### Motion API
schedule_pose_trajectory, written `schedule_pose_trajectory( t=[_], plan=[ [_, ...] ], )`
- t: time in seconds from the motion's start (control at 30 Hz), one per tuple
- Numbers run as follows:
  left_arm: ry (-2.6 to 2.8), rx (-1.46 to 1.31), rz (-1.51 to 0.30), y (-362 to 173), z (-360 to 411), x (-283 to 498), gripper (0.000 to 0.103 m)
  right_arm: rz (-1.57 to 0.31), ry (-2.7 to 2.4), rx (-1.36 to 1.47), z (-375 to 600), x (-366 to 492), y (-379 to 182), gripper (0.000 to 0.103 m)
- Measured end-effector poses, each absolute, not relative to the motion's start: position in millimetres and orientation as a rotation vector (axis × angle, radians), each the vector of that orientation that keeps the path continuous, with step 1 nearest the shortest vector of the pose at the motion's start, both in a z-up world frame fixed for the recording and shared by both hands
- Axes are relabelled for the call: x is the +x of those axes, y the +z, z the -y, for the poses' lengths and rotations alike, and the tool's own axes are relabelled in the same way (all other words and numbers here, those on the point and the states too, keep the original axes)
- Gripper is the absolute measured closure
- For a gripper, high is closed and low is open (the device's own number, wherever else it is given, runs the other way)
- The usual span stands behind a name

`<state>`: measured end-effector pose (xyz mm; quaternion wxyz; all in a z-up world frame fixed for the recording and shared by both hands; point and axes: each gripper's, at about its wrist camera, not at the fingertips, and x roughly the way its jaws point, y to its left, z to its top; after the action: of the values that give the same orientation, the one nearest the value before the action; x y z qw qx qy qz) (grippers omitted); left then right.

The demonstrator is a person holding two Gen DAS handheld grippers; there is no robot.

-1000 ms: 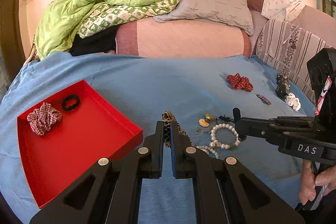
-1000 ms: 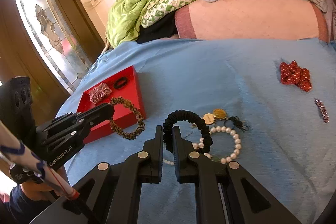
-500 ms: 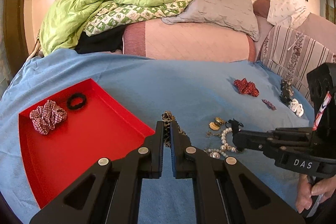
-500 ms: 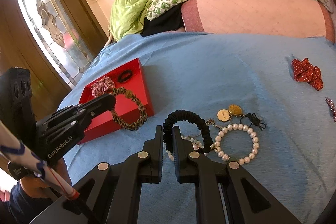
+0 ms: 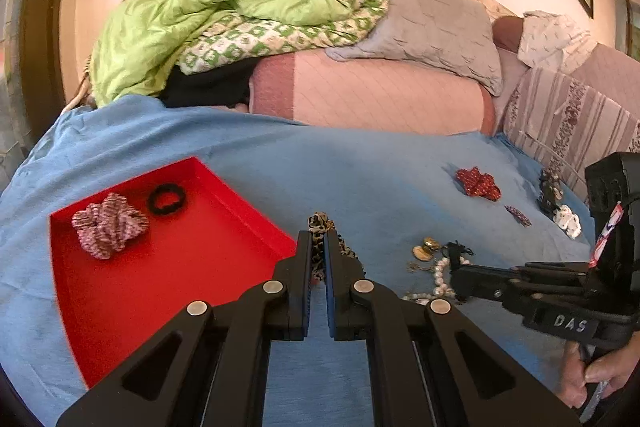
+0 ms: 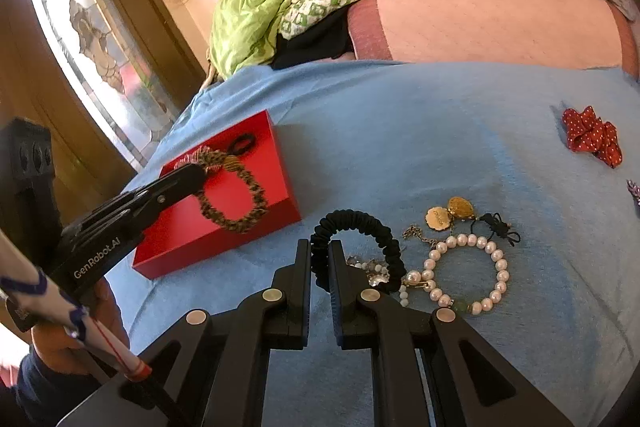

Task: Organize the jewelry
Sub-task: 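Carry the bracelet and hair tie with both tools over the red tray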

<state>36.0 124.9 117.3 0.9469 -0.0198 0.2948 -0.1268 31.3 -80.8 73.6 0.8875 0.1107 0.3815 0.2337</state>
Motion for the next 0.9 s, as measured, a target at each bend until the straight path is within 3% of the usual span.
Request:
schedule_pose_trajectory(
  t=[0.5,0.9],
  plan=[
    [-0.058,-0.270,-0.650,105,-252,62,0.098,-0.788,0.614,0.173,-10,67,113,0.094],
    [0.013,-0.315,-0.719,80,-282,86,0.097,-0.942,0.627,0.133,-102,155,87,0.094]
  ],
)
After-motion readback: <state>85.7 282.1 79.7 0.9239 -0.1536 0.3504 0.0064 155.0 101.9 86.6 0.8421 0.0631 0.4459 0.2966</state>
